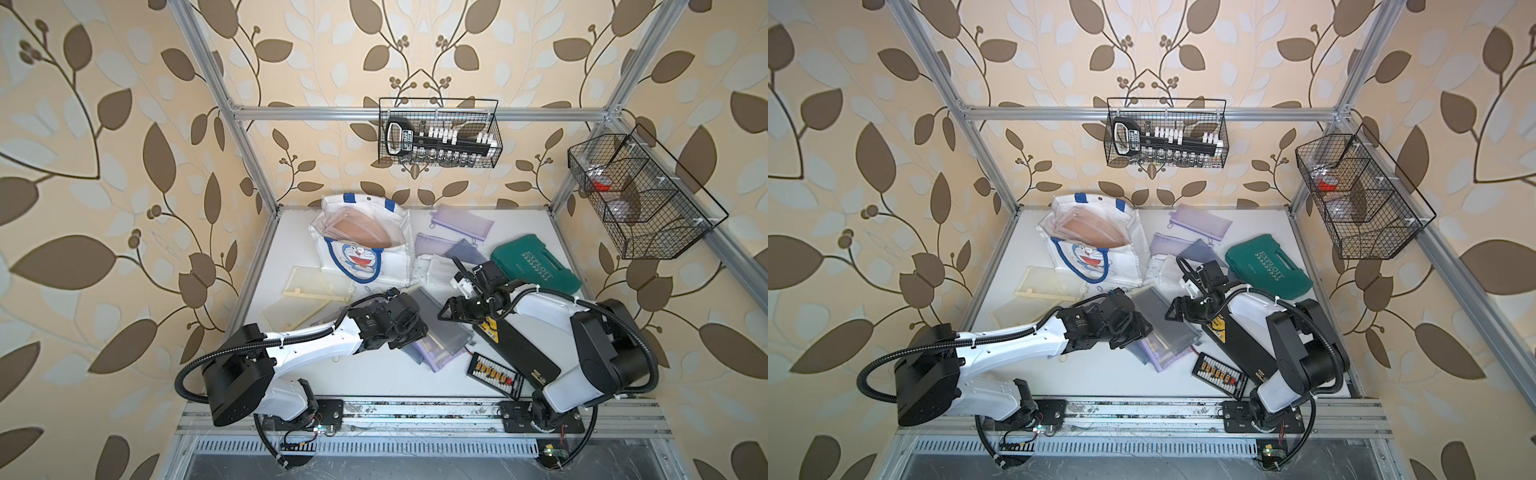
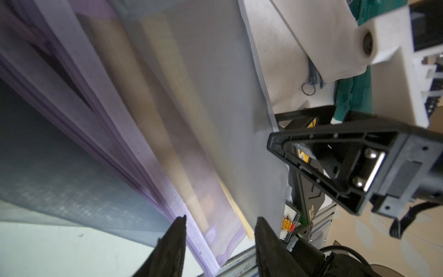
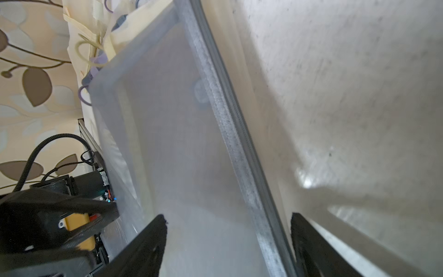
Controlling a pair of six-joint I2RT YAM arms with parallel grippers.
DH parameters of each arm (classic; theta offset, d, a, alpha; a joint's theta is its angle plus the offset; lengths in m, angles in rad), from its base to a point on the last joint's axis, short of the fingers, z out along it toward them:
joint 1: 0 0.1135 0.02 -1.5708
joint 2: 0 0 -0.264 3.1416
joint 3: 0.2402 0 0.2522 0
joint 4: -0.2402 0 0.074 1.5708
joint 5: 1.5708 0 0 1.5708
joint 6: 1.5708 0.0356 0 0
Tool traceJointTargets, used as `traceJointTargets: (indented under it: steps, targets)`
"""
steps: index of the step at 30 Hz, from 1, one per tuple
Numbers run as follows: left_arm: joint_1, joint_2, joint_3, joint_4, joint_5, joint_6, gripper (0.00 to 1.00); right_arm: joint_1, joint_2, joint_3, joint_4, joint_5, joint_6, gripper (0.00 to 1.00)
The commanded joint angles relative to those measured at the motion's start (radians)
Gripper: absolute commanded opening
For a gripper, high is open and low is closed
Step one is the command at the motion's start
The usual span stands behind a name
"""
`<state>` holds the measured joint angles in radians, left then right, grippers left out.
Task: Put the pencil pouch into the canvas bag
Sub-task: Adjust the pencil pouch in the pencil pouch, then pick up the pencil pouch.
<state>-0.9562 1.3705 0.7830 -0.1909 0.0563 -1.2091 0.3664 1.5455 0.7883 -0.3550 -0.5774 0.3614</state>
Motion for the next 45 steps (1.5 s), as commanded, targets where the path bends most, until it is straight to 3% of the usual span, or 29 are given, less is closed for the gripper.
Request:
traceJointTargets:
  steps: [1, 9, 16, 23, 28, 35, 42, 45]
  targets:
    - [-0.003, -0.014, -0.003, 0.038, 0.007, 0.011, 0.43, 0.008, -0.059, -0.028, -0.011, 0.001, 0.020, 0.77]
    - [0.000, -0.028, 0.019, -0.020, -0.045, 0.060, 0.40, 0.046, -0.065, -0.033, 0.010, -0.021, 0.012, 0.65]
    - [0.010, -0.035, -0.013, 0.068, -0.040, 0.055, 0.39, 0.056, -0.065, -0.047, -0.002, -0.058, -0.022, 0.42]
    - [0.014, -0.033, 0.009, 0.050, -0.032, 0.070, 0.39, 0.109, -0.084, -0.092, 0.069, -0.078, 0.033, 0.40]
    - [0.017, -0.159, -0.059, -0.061, -0.087, 0.036, 0.42, 0.133, -0.078, -0.109, 0.107, -0.055, 0.060, 0.42]
    - [0.019, -0.275, -0.166, -0.072, -0.111, -0.002, 0.42, 0.144, -0.055, -0.118, 0.138, -0.052, 0.064, 0.18]
    - [0.022, -0.200, -0.141, -0.065, -0.111, 0.018, 0.43, 0.156, -0.024, -0.123, 0.137, -0.043, 0.044, 0.11]
    - [0.023, -0.209, -0.197, 0.028, -0.109, -0.010, 0.45, 0.161, -0.015, -0.126, 0.140, -0.037, 0.044, 0.10]
